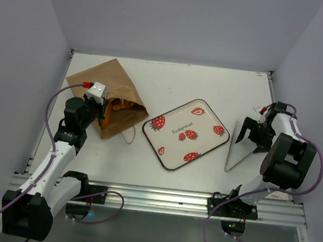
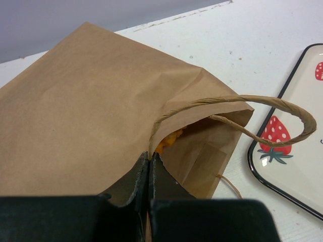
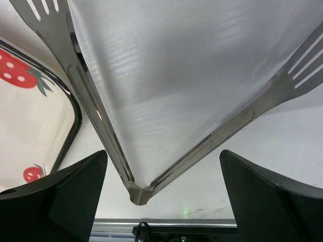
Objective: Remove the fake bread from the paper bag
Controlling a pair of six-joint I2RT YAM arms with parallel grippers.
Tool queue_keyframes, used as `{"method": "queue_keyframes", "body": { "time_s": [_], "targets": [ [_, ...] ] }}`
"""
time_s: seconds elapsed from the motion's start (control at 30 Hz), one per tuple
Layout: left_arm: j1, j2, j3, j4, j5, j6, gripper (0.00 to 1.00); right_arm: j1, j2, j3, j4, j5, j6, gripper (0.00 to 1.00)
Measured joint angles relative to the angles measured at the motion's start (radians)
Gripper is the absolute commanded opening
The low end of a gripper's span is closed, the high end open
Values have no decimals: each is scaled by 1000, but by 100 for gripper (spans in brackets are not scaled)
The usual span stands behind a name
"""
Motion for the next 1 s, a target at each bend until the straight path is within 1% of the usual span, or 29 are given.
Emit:
{"method": "queue_keyframes", "body": {
  "time_s": [0.27, 0.4, 0.5, 0.67, 0.8, 1.0],
  "targets": [
    [-5, 0, 0, 0, 0, 0, 0, 0, 77, 77, 30, -3, 38, 99],
    [-6, -2, 0, -1, 0, 0, 0, 0, 95, 79, 15, -1, 31, 99],
    [-7, -3, 0, -1, 0, 0, 0, 0, 87, 79, -10, -3, -5, 99],
    [-7, -5, 0, -1, 3, 0, 0, 0, 78, 109, -109, -28, -109, 99],
    [-12, -10, 0, -3, 6, 0, 0, 0, 76, 139, -140, -33, -131, 99],
    [-23, -10, 0, -21, 7, 4, 0, 0, 60, 209, -176, -82, -145, 99]
  ]
}}
